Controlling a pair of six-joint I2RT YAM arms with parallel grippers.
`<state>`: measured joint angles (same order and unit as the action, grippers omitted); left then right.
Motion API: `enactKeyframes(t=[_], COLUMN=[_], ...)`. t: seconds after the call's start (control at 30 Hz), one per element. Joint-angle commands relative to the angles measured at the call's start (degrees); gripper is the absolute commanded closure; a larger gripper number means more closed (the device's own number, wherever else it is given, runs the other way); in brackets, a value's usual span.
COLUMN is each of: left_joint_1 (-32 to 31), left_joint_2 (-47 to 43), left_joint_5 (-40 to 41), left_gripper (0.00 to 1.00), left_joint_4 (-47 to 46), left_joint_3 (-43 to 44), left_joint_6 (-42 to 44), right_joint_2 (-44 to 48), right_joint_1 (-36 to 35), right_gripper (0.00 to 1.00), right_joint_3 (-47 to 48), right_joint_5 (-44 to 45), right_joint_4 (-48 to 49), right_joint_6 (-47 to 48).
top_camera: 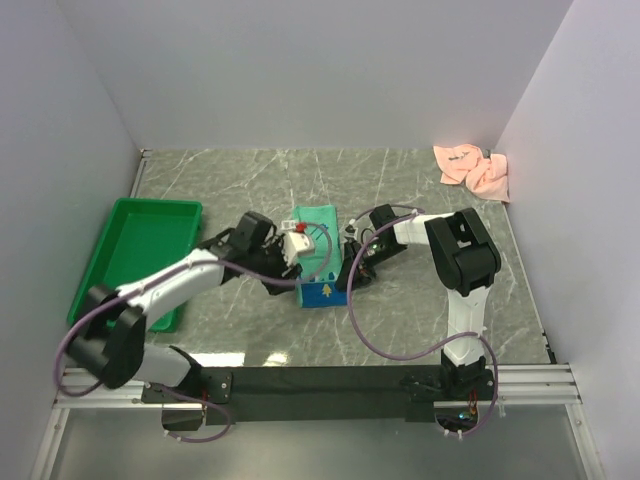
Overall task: Roll the towels
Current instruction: Roll the towel
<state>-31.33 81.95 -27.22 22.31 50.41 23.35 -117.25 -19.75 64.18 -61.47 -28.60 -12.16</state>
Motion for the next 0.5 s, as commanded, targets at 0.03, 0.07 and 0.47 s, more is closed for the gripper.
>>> enactKeyframes(t=[0.03, 0.07, 0.47], left_joint_1=[-10.0, -14.0, -28.7], left_joint_2=[-7.1, -8.5, -1.3], left_joint_5=[12.6, 15.1, 30.9], left_gripper=[0.37, 0.37, 0.35], left_joint_4=[-7.2, -8.8, -27.2], left_joint_3=[-6.8, -7.9, -11.7], left_joint_6=[4.1, 4.3, 5.5], right_joint_2=[-0.3, -0.5, -3.0], right_joint_1=[-0.5, -0.3, -0.3], right_gripper=[0.66, 0.67, 0.75], right_joint_3=[1.3, 1.4, 3.1], right_joint_5=[4.5, 4.4, 4.2], right_joint_4=[-0.1, -0.4, -1.7], right_joint_6=[1.4, 1.5, 2.1])
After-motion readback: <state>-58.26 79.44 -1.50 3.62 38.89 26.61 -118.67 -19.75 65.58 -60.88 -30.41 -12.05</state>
